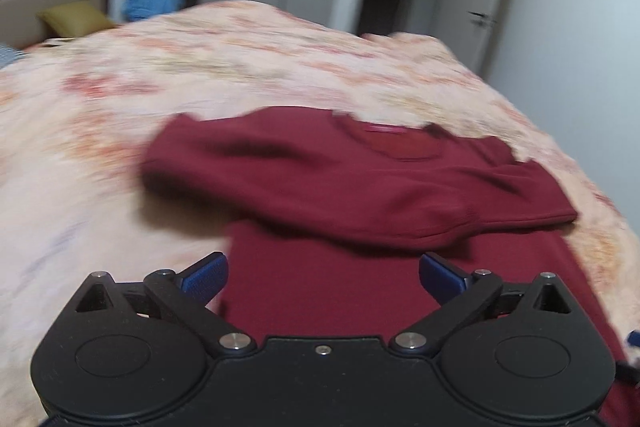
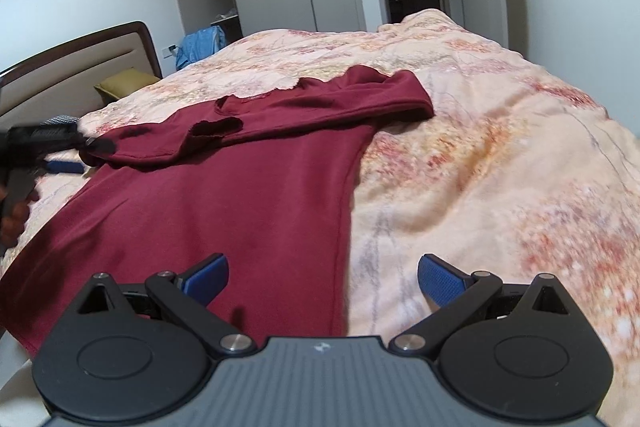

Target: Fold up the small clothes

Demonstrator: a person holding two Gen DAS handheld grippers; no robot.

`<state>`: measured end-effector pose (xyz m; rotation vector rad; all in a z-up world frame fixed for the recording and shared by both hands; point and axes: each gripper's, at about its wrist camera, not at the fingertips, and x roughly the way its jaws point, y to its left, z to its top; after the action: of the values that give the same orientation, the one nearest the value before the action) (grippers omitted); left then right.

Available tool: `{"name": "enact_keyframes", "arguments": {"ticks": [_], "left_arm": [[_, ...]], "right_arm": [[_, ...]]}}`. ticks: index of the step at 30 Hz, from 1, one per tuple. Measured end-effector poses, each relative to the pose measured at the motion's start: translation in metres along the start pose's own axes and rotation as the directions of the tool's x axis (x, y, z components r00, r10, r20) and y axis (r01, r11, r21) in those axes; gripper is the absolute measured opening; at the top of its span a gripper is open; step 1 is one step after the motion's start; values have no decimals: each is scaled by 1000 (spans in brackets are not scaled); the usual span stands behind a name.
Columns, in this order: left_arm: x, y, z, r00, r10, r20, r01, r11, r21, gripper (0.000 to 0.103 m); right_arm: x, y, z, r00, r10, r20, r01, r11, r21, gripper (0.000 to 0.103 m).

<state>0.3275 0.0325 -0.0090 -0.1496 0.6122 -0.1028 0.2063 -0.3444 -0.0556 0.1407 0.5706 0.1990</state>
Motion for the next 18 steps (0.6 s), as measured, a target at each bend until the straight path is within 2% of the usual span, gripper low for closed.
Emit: {"name": "enact_keyframes", "arguments": {"ticks": [3, 8, 13, 18], "left_arm": [[-12, 28, -10, 997, 78, 8, -77, 995, -61, 102], [-12, 70, -5, 992, 124, -7, -124, 983, -136, 102], [5, 94, 30, 990, 140, 33, -135, 982, -134, 102], [34, 106, 77, 977, 199, 71, -192, 976, -99, 102]], "right_arm": [[8, 7, 10, 999, 35, 1, -35, 999, -18, 103], [34, 25, 39, 990, 138, -15, -139, 989, -56, 103], [83, 44, 78, 968, 245, -47, -247, 968, -45, 103], [132, 67, 114, 963, 267, -25, -268, 962, -49, 103]]}}
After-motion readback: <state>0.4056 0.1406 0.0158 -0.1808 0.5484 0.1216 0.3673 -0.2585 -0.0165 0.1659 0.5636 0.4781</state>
